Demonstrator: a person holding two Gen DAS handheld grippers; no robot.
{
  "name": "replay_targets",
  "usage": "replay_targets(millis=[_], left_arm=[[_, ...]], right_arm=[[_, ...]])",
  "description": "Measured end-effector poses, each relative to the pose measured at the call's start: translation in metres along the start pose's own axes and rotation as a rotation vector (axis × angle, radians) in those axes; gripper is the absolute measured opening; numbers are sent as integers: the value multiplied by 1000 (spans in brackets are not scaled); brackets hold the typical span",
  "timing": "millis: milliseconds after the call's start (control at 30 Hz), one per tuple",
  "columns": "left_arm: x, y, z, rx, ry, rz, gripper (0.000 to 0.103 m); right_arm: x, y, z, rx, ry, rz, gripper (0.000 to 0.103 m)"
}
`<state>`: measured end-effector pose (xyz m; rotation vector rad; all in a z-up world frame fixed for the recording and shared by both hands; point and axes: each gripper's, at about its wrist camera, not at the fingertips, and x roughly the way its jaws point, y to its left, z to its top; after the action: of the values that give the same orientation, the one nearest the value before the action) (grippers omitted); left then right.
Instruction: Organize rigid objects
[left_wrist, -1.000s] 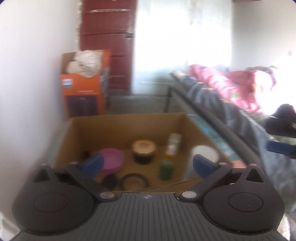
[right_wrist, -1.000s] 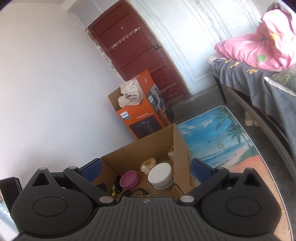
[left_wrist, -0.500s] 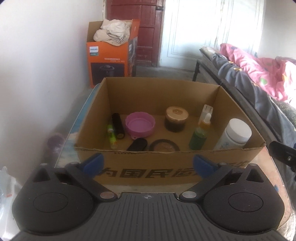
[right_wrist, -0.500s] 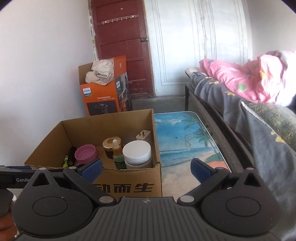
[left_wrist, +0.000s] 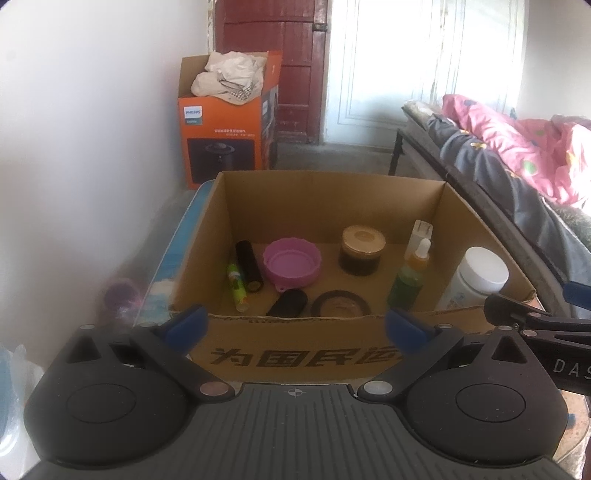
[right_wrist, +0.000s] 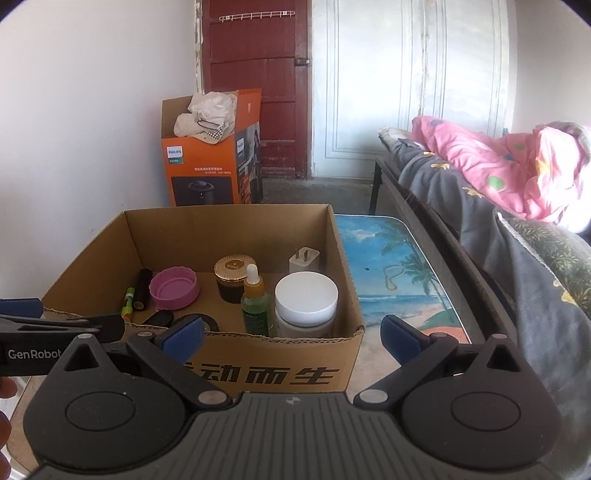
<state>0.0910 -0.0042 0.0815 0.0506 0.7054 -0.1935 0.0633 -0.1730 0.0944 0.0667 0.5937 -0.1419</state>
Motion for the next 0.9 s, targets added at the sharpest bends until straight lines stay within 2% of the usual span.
replay_targets(millis=[900], left_arm=[[6, -4, 1, 29, 7, 27, 103]], right_arm=[[10, -3, 0, -2, 25, -10, 103]])
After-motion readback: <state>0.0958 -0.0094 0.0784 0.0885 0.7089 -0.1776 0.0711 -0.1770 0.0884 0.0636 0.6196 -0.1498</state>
